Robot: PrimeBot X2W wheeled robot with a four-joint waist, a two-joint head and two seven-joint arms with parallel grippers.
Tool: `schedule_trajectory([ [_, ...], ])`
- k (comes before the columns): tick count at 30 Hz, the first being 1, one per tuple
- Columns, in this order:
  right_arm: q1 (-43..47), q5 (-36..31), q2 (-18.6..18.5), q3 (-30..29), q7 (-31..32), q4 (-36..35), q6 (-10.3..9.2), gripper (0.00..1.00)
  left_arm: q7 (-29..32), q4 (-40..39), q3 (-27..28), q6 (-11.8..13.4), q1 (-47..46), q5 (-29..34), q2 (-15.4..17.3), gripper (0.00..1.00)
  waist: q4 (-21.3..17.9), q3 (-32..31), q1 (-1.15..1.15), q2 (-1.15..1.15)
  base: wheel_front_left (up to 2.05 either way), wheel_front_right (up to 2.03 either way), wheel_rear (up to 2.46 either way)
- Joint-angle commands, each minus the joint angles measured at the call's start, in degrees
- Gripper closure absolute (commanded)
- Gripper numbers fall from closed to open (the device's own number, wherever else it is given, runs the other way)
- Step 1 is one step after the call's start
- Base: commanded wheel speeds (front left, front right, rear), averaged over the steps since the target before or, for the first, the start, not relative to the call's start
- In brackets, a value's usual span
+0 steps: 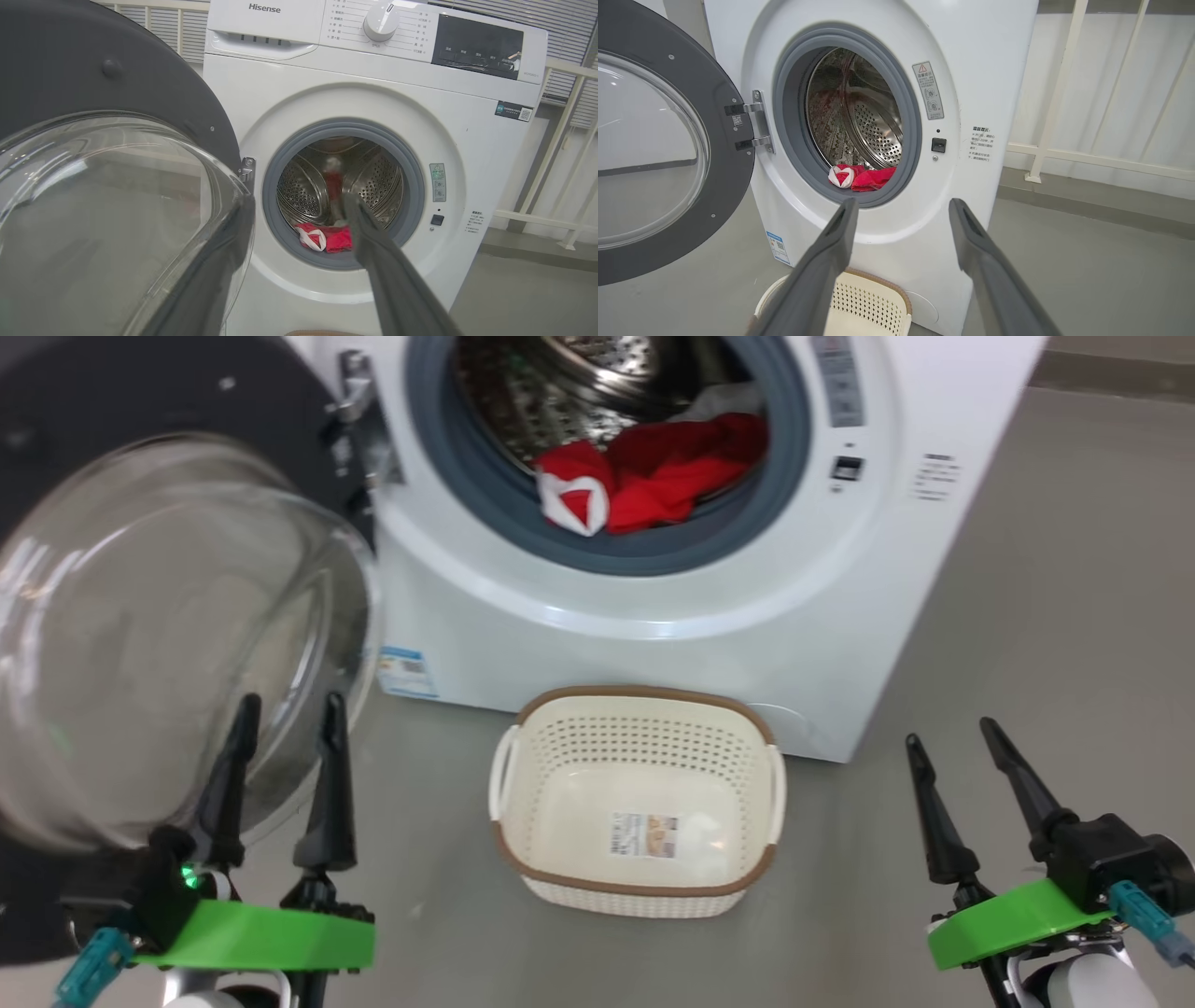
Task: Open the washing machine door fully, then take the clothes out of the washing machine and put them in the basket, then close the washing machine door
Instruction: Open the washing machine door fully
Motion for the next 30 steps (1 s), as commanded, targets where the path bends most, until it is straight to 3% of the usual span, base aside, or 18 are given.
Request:
schedule_trajectory([
  [1,-2.24,-0.05,-0.16,0.85,-0.71,-1.29,0.26,0.0,0.17,-1.56,1.76,-0.54,-0.34,-0.51,1.02,0.0,-3.71,-0.03,0.0,0.0,0.0,0.0,0.0],
  [11,-1.7,-0.11,-0.16,-0.94,-0.76,-3.49,0.26,0.0,-1.35,-0.22,2.03,-4.25,3.08,-2.98,2.53,0.0,-12.01,-0.69,0.0,0.0,0.0,0.0,0.0],
  [20,1.49,0.31,-0.16,-0.34,-0.77,-5.11,0.26,0.0,-2.05,1.77,2.65,-3.22,8.4,-2.24,3.48,0.0,-16.85,-4.35,0.0,0.0,0.0,0.0,0.0],
  [30,3.34,-0.27,-0.16,0.89,-0.77,-5.34,0.26,0.0,-2.89,3.52,3.74,-1.77,11.75,-1.04,4.18,0.0,-18.65,-5.79,0.0,0.0,0.0,0.0,0.0],
])
